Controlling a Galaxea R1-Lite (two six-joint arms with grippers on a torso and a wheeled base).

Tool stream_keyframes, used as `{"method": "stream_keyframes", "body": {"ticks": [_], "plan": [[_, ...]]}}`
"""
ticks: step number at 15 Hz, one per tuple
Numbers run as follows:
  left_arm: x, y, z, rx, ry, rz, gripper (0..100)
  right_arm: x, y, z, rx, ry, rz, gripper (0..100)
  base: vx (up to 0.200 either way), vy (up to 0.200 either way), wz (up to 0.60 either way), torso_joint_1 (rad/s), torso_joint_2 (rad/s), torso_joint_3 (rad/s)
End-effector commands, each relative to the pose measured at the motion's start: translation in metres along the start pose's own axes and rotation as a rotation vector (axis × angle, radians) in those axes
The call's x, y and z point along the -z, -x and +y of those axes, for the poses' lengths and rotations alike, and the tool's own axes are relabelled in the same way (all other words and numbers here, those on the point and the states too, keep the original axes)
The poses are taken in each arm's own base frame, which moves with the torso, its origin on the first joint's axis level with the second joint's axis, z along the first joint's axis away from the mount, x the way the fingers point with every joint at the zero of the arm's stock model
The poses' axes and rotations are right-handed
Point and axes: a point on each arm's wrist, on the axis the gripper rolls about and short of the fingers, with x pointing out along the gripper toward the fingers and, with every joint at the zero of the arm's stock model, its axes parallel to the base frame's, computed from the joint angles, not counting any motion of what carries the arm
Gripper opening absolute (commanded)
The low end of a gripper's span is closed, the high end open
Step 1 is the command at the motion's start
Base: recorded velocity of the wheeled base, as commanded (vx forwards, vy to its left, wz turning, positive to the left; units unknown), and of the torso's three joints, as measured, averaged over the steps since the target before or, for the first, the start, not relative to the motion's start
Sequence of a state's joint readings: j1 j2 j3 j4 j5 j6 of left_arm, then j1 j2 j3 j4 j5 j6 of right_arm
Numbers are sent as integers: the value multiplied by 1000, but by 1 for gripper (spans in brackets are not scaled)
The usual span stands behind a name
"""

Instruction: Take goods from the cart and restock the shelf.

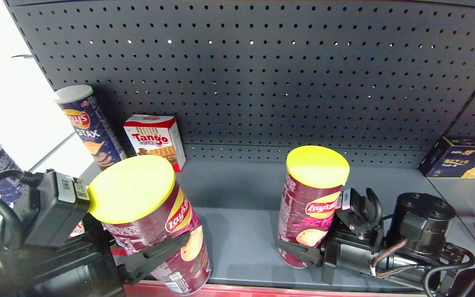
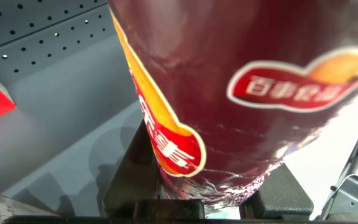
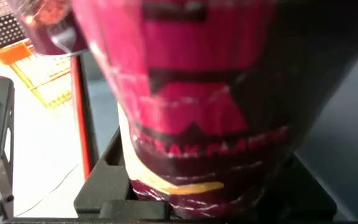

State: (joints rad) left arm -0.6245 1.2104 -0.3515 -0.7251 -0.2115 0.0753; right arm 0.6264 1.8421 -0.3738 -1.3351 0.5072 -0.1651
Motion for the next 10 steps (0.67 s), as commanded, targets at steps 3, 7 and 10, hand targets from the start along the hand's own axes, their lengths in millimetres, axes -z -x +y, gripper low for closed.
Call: {"method": "stream_keyframes", "body": {"ticks": [3, 7, 10], "plan": [[-1, 2, 0, -1, -2, -8, 0, 4, 8, 5, -2, -6, 20, 0, 0, 0, 0, 0, 0, 0], [-1, 2, 0, 0, -1, -6, 0, 3, 12, 8, -2, -6, 20, 100, 0, 0, 0, 0, 0, 0], [-1, 3, -1, -1, -2, -8, 0, 1, 15, 8, 25, -3, 19, 100, 0, 0, 0, 0, 0, 0]]}}
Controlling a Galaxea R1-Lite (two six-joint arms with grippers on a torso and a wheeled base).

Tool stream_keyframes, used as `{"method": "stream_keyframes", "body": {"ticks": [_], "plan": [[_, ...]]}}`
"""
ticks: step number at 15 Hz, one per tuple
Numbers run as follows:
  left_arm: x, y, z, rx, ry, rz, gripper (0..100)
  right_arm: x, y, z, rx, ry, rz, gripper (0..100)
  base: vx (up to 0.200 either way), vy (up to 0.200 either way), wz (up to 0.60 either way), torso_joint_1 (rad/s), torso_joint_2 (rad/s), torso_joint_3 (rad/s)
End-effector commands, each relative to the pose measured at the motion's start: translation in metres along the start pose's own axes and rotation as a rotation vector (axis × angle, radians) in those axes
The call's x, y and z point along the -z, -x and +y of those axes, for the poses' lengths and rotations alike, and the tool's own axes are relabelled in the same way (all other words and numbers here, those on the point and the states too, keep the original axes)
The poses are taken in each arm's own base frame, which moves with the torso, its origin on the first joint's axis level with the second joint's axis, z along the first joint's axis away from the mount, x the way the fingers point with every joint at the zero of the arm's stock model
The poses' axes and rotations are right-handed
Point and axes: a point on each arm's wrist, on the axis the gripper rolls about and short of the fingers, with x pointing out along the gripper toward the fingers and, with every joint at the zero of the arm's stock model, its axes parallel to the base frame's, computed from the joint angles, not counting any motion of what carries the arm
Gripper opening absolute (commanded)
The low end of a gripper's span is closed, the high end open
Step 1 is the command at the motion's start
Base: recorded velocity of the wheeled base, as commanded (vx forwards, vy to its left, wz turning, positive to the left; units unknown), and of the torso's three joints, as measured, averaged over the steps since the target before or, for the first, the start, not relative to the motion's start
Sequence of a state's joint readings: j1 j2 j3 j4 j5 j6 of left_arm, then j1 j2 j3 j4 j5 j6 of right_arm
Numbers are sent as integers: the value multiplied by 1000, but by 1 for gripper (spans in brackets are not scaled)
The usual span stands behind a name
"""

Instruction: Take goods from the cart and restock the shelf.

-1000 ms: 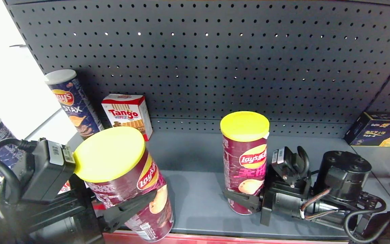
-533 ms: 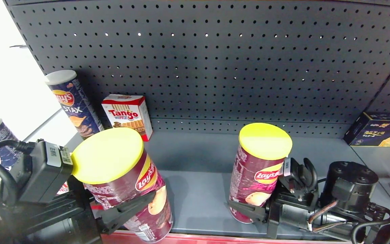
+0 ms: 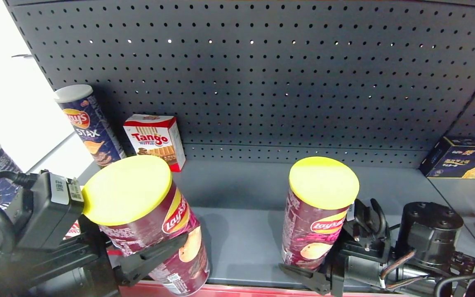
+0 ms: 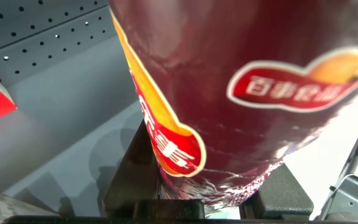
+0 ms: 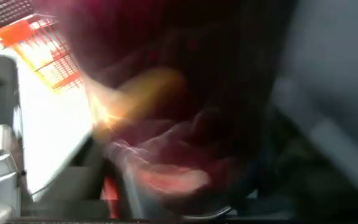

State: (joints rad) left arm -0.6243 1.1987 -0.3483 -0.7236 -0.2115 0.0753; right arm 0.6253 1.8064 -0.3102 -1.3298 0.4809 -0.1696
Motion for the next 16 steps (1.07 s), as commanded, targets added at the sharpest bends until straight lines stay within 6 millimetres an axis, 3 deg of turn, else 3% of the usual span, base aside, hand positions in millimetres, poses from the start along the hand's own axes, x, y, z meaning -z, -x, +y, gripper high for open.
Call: {"method": "stream_keyframes", "body": {"ticks": [1, 4, 11, 16], "plan": [[-1, 1, 0, 0, -1, -4, 0, -3, 2, 1, 6, 8, -13, 100, 0, 0, 0, 0, 0, 0], [3, 2, -1, 1, 2, 6, 0, -4, 11, 4, 13, 8, -13, 100, 0, 0, 0, 0, 0, 0], [4, 4, -2, 5, 1, 6, 0, -12, 58, 5, 111, 18, -43, 100, 0, 0, 0, 0, 0, 0], [2, 5, -3, 8, -1, -3, 0, -15, 73, 14, 121, 30, -62, 100, 0, 0, 0, 0, 0, 0]]}}
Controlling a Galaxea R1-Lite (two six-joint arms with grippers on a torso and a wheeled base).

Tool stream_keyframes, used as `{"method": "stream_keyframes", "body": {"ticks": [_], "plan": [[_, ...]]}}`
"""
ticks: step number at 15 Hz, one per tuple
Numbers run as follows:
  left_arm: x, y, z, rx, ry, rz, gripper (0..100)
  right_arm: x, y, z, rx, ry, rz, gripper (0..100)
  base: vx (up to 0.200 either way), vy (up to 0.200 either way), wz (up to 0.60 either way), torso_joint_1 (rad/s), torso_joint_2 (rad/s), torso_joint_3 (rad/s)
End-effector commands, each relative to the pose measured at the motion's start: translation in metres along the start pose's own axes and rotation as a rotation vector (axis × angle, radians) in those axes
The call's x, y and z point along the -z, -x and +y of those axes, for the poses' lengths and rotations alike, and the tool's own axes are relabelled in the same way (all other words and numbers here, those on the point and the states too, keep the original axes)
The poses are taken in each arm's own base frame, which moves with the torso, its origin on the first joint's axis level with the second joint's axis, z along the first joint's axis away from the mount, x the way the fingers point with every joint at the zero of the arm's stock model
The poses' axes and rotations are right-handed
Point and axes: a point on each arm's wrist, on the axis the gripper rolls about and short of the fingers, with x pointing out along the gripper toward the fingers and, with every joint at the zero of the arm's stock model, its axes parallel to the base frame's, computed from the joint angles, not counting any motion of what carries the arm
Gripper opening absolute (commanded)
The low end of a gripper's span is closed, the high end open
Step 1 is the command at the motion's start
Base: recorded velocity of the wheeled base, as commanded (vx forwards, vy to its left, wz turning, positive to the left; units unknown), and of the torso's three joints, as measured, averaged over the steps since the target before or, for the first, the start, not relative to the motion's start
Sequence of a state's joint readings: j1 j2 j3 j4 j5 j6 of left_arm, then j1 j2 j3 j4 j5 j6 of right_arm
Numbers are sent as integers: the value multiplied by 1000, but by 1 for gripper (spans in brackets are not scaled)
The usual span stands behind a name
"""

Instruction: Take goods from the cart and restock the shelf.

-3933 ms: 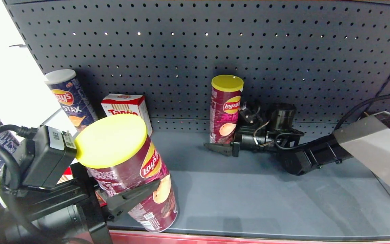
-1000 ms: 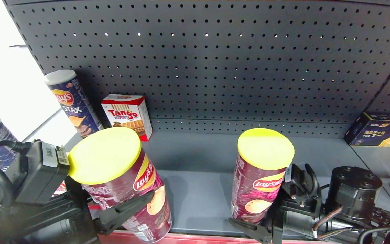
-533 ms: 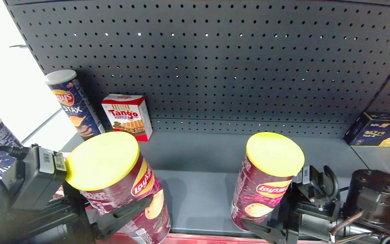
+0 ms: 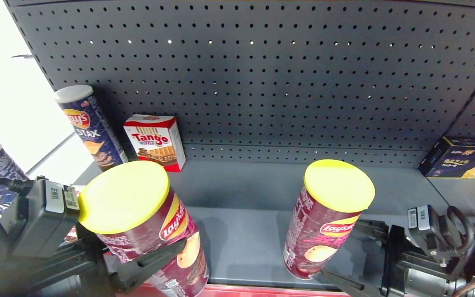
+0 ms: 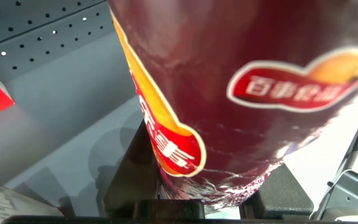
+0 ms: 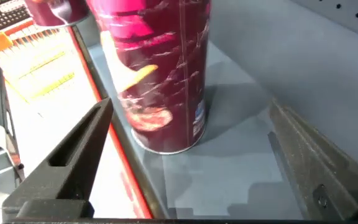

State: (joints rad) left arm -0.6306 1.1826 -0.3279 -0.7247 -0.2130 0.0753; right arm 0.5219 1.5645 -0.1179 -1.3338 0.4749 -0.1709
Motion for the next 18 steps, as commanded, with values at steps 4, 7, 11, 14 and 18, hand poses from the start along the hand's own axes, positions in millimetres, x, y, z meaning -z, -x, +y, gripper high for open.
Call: {"method": "stream_keyframes", "body": {"ticks": [4, 7, 11, 14, 18], "plan": [[-4, 7, -1, -2, -7, -27, 0, -18, 37, 11, 49, 56, -104, 100, 0, 0, 0, 0, 0, 0], [-4, 8, -2, -1, -10, -31, 0, -27, 78, 16, 185, 107, -180, 100, 0, 0, 0, 0, 0, 0], [-4, 8, -2, 1, -12, -31, 0, -25, 133, 36, 481, 116, -170, 100, 0, 0, 0, 0, 0, 0], [-4, 7, -2, 2, -13, -31, 0, -18, 156, 61, 569, 81, -151, 100, 0, 0, 0, 0, 0, 0], [-5, 8, -2, 2, -19, -37, 0, -1, 178, 102, 727, 21, -123, 100, 0, 0, 0, 0, 0, 0]]}}
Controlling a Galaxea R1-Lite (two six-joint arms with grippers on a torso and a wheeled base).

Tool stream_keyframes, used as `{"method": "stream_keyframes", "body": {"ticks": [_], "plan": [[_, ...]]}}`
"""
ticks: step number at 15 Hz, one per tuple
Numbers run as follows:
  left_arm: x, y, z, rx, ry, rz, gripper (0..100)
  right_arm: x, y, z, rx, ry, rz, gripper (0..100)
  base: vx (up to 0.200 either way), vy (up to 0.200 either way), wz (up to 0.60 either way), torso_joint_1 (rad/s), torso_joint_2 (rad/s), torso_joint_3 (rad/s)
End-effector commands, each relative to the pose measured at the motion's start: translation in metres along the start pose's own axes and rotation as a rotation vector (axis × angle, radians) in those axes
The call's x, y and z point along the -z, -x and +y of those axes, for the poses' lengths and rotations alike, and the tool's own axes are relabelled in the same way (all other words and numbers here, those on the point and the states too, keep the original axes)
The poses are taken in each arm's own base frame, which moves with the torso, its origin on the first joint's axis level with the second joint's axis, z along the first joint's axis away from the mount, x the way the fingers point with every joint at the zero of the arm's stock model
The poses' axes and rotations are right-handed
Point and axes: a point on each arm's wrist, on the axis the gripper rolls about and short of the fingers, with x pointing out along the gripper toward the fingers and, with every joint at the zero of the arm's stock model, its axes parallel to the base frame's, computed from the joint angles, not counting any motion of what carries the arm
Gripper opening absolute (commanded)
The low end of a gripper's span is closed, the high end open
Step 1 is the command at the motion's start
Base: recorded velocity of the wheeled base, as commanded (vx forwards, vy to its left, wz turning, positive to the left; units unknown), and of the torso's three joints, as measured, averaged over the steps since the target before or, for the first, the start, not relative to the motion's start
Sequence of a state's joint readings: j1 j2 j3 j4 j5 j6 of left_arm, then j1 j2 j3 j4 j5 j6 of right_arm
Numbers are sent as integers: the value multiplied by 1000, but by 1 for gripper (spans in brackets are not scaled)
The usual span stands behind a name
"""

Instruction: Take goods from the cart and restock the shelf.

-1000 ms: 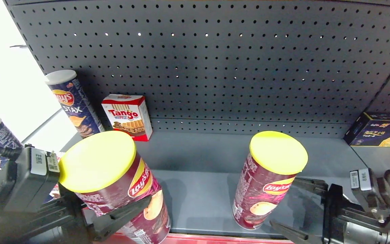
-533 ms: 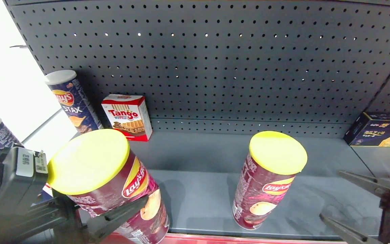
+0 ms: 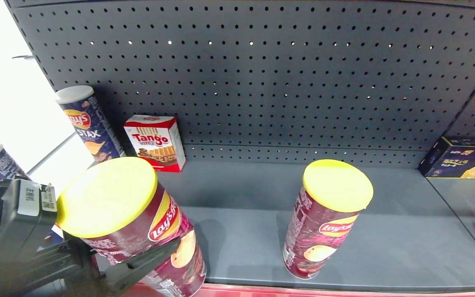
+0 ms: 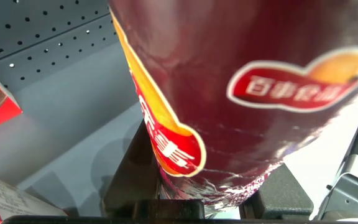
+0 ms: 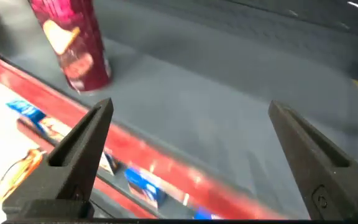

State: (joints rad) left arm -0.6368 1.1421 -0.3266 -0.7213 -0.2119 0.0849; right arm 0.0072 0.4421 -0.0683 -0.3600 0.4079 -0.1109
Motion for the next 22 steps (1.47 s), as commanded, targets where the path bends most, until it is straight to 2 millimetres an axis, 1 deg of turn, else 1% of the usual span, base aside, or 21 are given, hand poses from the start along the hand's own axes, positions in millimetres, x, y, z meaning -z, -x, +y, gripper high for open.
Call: {"method": "stream_keyframes", "body": {"ticks": [1, 3, 4, 6, 7, 9, 10, 11, 14, 16, 17, 18, 19, 22], "plan": [[0, 0, 0, -1, -2, -4, 0, 9, 40, 21, 174, 14, -110, 100, 0, 0, 0, 0, 0, 0], [-2, 2, -1, 3, -3, -14, 0, 9, 41, 20, 244, 1, -106, 100, 0, 0, 0, 0, 0, 0], [-3, 2, -1, 3, -3, -16, 0, 14, 40, 18, 284, -7, -86, 100, 0, 0, 0, 0, 0, 0], [-4, 2, -1, 2, -16, -19, 0, 33, 35, 15, 403, -16, -18, 100, 0, 0, 0, 0, 0, 0], [-4, 2, -1, 2, -24, -19, 0, 40, 34, 14, 436, -4, -2, 100, 0, 0, 0, 0, 0, 0], [-6, 1, 0, 2, -40, -25, 0, 46, 36, 10, 641, 15, 57, 100, 0, 0, 0, 0, 0, 0], [-6, 1, 0, 1, -41, -26, 0, 48, 36, 9, 693, 7, 80, 100, 0, 0, 0, 0, 0, 0], [-6, 1, 0, 2, -40, -25, 0, 48, 36, 9, 690, -9, 79, 100, 0, 0, 0, 0, 0, 0], [-4, 2, -1, 4, -39, -21, 0, 48, 34, 12, 538, -28, 59, 100, 0, 0, 0, 0, 0, 0], [-6, 2, 0, 3, -39, -28, 0, 48, 34, 12, 527, -36, 57, 100, 0, 0, 0, 0, 0, 0], [-6, 2, 0, 4, -40, -31, 0, 49, 34, 12, 523, -76, 51, 100, 0, 0, 0, 0, 0, 0], [-6, 2, -1, 6, -40, -31, 0, 51, 35, 13, 528, -125, 62, 100, 0, 0, 0, 0, 0, 0], [-7, 2, -1, 5, -41, -34, 0, 57, 35, 13, 541, -148, 114, 100, 0, 0, 0, 0, 0, 0], [-6, 2, -1, 12, -41, -30, 0, 55, 35, 13, 539, -122, 107, 100, 0, 0, 0, 0, 0, 0]]}}
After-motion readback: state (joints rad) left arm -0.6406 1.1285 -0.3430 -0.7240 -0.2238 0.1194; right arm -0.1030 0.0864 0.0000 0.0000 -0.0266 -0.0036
